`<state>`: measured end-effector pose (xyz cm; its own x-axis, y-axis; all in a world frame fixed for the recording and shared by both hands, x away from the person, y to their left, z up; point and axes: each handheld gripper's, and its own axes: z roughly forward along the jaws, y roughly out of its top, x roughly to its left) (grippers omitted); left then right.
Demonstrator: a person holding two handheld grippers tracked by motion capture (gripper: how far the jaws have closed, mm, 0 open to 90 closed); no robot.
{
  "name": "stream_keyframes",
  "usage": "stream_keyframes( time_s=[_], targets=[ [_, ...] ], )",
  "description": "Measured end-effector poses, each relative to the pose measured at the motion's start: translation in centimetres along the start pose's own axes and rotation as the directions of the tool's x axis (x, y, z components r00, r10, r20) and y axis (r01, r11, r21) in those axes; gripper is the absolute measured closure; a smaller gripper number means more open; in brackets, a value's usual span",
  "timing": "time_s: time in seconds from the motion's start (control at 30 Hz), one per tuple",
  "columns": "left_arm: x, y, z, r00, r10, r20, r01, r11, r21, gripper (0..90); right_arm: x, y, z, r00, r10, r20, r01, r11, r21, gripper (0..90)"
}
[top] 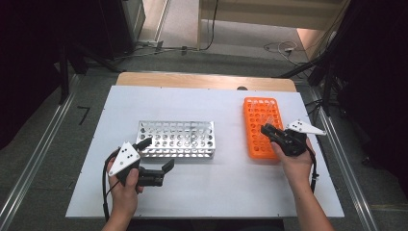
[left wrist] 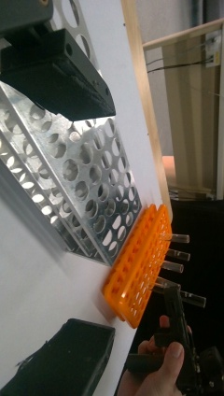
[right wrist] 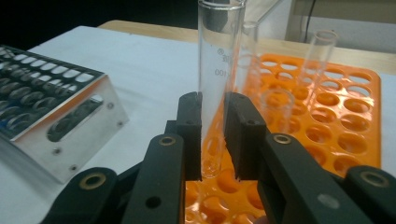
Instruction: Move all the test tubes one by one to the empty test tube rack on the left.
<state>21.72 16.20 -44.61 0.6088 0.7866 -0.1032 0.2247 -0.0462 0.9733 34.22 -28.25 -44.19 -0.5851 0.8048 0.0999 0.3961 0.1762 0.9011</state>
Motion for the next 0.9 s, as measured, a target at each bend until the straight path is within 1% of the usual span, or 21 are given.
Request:
stream_keyframes(
  time_s=[0.03, 0.13, 0.17, 0.2, 0.23, 0.27, 0.3, 0.33, 0.37, 0.4, 0.43, 0.47, 0.5, 0.53, 0.57, 0.63, 0.73, 0.77, 0.83, 0.87, 0.9],
  targets=[
    [0.0, 0.0, 0.0, 1.0, 0.0, 0.0, 0.0, 1.0, 0.0, 0.0, 0.3, 0.2, -0.1, 0.9999, -0.004, -0.01, 0.004, 1.0, -0.002, 74.5],
    [-0.1, 0.5, 0.5, 0.9997, -0.004, 0.022, 0.004, 1.0, -0.002, 0.0, 1.1, 0.6, -0.2, 0.9983, -0.005, -0.057, 0.005, 1.0, 0.006, 74.5],
    [-0.2, 0.8, 1.0, 0.9989, -0.003, 0.046, 0.003, 1.0, 0.008, 0.0, 1.4, 0.7, -0.2, 0.9966, 0.006, -0.082, -0.006, 1.0, 0.008, 74.5],
    [-0.2, 0.8, 1.0, 0.9989, -0.003, 0.046, 0.003, 1.0, 0.008, 0.0, 1.7, 0.8, -0.3, 0.9951, 0.014, -0.098, -0.013, 1.0, 0.01, 74.5],
    [-0.3, 0.9, 1.2, 0.9987, -0.003, 0.051, 0.002, 0.9999, 0.012, 0.0, 2.1, 0.9, -0.3, 0.9938, 0.014, -0.11, -0.013, 1.0, 0.014, 74.5],
    [-0.5, 1.2, 1.6, 0.9972, -0.002, 0.075, 0.002, 0.9999, 0.012, 0.0, 2.4, 1.0, -0.3, 0.9926, 0.013, -0.121, -0.011, 1.0, 0.019, 74.5],
    [-0.5, 1.2, 1.6, 0.9972, -0.002, 0.075, 0.002, 0.9999, 0.012, 0.0, 2.8, 1.0, -0.3, 0.9907, 0.011, -0.136, -0.008, 1.0, 0.023, 74.5],
    [-0.7, 1.3, 1.9, 0.9963, 0.0, 0.085, -0.001, 0.9999, 0.013, 0.0, 2.8, 1.0, -0.3, 0.9907, 0.011, -0.136, -0.008, 1.0, 0.023, 74.5],
    [-0.9, 1.6, 2.4, 0.9947, 0.0, 0.102, -0.002, 0.9998, 0.017, 0.0, 3.5, 1.1, -0.3, 0.9877, -0.003, -0.156, 0.008, 1.0, 0.028, 74.5],
    [-0.9, 1.6, 2.4, 0.9947, 0.0, 0.102, -0.002, 0.9998, 0.017, 0.0, 3.9, 1.1, -0.2, 0.9857, -0.012, -0.168, 0.017, 0.999, 0.029, 74.5],
    [-1.1, 1.7, 2.7, 0.9935, 0.003, 0.114, -0.006, 0.9998, 0.019, 0.0, 4.3, 1.1, -0.2, 0.9843, -0.02, -0.176, 0.026, 0.999, 0.032, 74.5],
    [-1.3, 1.8, 3.0, 0.994, 0.006, 0.109, -0.008, 0.9999, 0.015, 0.0, 4.7, 1.1, -0.1, 0.9832, -0.031, -0.18, 0.038, 0.999, 0.036, 74.5],
    [-1.6, 2.0, 3.2, 0.996, 0.018, 0.088, -0.018, 0.9998, 0.005, 1.6, 5.1, 1.1, 0.0, 0.982, -0.041, -0.184, 0.049, 0.998, 0.036, 74.5],
    [-2.0, 2.2, 3.5, 0.9977, 0.017, 0.065, -0.017, 0.9998, 0.003, 4.2, 5.4, 1.0, 0.1, 0.9807, -0.054, -0.188, 0.062, 0.997, 0.036, 74.5],
    [-2.3, 2.4, 3.8, 0.9978, 0.014, 0.065, -0.015, 0.9999, 0.007, 3.9, 5.8, 0.9, 0.2, 0.9779, -0.06, -0.2, 0.068, 0.997, 0.035, 74.5],
    [-2.7, 2.7, 4.5, 0.9957, 0.018, 0.091, -0.019, 0.9997, 0.014, 3.4, 6.5, 0.8, 0.5, 0.9734, -0.074, -0.217, 0.085, 0.996, 0.041, 74.5],
    [-3.3, 3.1, 5.5, 0.9944, 0.02, 0.104, -0.023, 0.9992, 0.032, 6.0, 7.5, 0.6, 0.8, 0.9669, -0.086, -0.24, 0.1, 0.994, 0.048, 74.5],
    [-3.5, 3.2, 5.8, 0.9952, 0.013, 0.097, -0.017, 0.9991, 0.04, 9.3, 7.8, 0.5, 0.8, 0.9648, -0.092, -0.246, 0.107, 0.993, 0.048, 74.5],
    [-3.5, 3.3, 6.2, 0.9962, 0.007, 0.087, -0.01, 0.9994, 0.032, 17.5, 8.3, 0.4, 0.9, 0.9599, -0.111, -0.257, 0.127, 0.991, 0.044, 74.4],
    [-3.5, 3.3, 6.4, 0.9968, 0.009, 0.08, -0.013, 0.9991, 0.04, 18.4, 8.6, 0.3, 1.0, 0.9596, -0.128, -0.251, 0.142, 0.989, 0.041, 74.4],
    [-3.4, 3.3, 6.6, 0.997, 0.005, 0.078, -0.009, 0.9986, 0.051, 19.6, 8.9, 0.2, 1.1, 0.9572, -0.134, -0.257, 0.149, 0.988, 0.043, 74.5]
  ],
)
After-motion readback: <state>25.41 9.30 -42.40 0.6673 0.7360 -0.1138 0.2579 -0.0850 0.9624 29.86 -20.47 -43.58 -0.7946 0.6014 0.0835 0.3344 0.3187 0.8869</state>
